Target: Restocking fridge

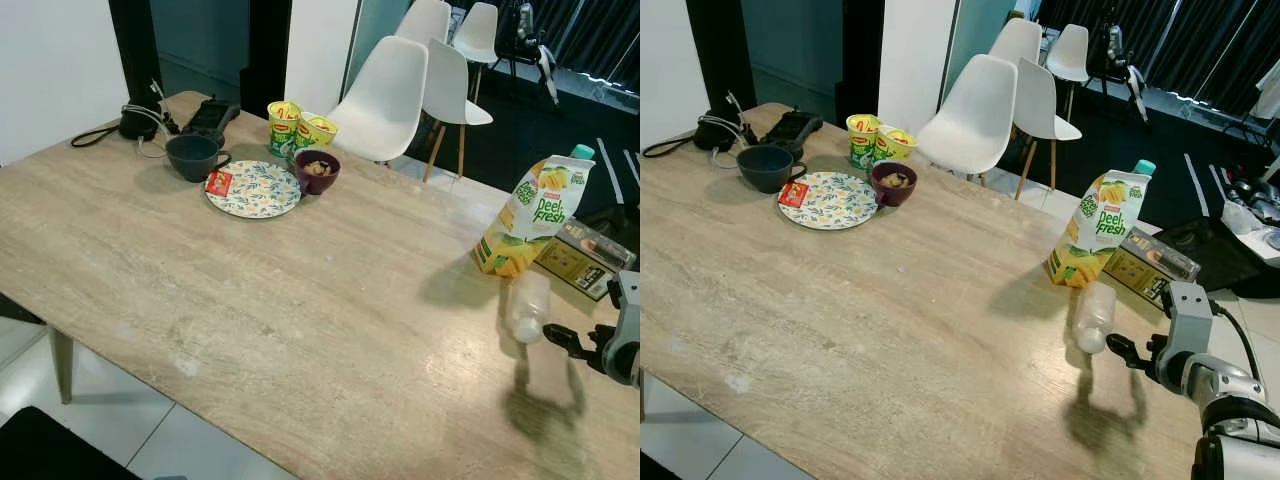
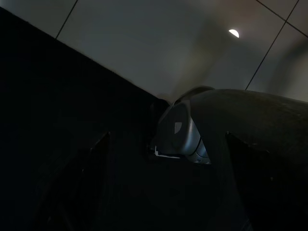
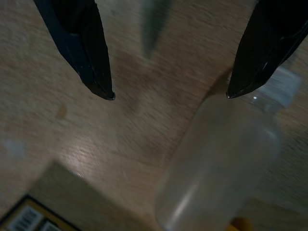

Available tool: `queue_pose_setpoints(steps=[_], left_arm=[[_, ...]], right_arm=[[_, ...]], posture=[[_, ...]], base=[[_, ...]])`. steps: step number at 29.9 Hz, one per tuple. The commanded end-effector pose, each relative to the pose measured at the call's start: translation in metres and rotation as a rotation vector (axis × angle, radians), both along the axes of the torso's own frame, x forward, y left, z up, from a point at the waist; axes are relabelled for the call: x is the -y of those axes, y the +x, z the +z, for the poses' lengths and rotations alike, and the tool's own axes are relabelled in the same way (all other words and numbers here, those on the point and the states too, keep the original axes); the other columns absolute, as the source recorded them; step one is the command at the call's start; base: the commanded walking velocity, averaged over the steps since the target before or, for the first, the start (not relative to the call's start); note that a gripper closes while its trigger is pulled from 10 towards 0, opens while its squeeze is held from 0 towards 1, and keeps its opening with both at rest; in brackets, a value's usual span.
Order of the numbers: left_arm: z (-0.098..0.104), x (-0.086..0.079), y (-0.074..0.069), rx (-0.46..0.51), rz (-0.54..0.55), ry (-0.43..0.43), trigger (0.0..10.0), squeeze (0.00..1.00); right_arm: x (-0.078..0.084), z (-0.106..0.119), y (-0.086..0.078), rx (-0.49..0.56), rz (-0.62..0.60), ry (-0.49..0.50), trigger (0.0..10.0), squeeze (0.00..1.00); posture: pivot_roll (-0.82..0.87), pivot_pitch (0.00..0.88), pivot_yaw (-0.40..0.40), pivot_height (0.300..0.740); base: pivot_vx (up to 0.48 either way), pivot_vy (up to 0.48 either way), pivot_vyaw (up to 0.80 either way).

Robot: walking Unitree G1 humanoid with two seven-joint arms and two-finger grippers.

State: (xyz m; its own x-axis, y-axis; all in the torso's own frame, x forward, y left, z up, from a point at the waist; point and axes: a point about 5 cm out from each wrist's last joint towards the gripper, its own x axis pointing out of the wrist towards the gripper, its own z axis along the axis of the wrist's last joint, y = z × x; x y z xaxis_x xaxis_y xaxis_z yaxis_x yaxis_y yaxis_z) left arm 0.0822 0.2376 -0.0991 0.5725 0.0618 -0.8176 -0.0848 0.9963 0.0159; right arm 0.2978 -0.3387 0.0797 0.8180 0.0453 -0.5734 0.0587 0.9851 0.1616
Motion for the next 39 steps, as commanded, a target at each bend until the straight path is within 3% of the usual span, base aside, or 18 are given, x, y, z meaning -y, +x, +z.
queue_pose_setpoints(steps=[1,14,25,39], left_arm=[[-0.008,0.028,-0.007,-0.057,-0.105,-0.089,10.0,0.0],[-0.008,0.028,-0.005,-0.06,-0.11,-0.093,10.0,0.0],[-0.008,0.029,-0.005,-0.063,-0.117,-0.092,10.0,0.0],[-0.008,0.03,-0.003,-0.065,-0.125,-0.092,10.0,0.0]], right_arm=[[0.001,0.008,0.005,0.03,-0.015,0.014,10.0,0.0],[-0.005,0.014,0.011,0.006,-0.001,0.053,10.0,0.0],[-0.024,0.01,0.015,-0.047,0.09,0.159,10.0,0.0],[-0.027,0.017,0.02,-0.046,0.109,0.156,10.0,0.0]], posture=[[0.24,0.0,-0.209,0.74],[0.23,0.0,-0.206,0.74],[0.22,0.0,-0.203,0.74],[0.22,0.0,-0.204,0.74]], base=[[0.0,0.0,0.0],[0.0,0.0,0.0],[0.0,0.0,0.0],[0.0,0.0,0.0]])
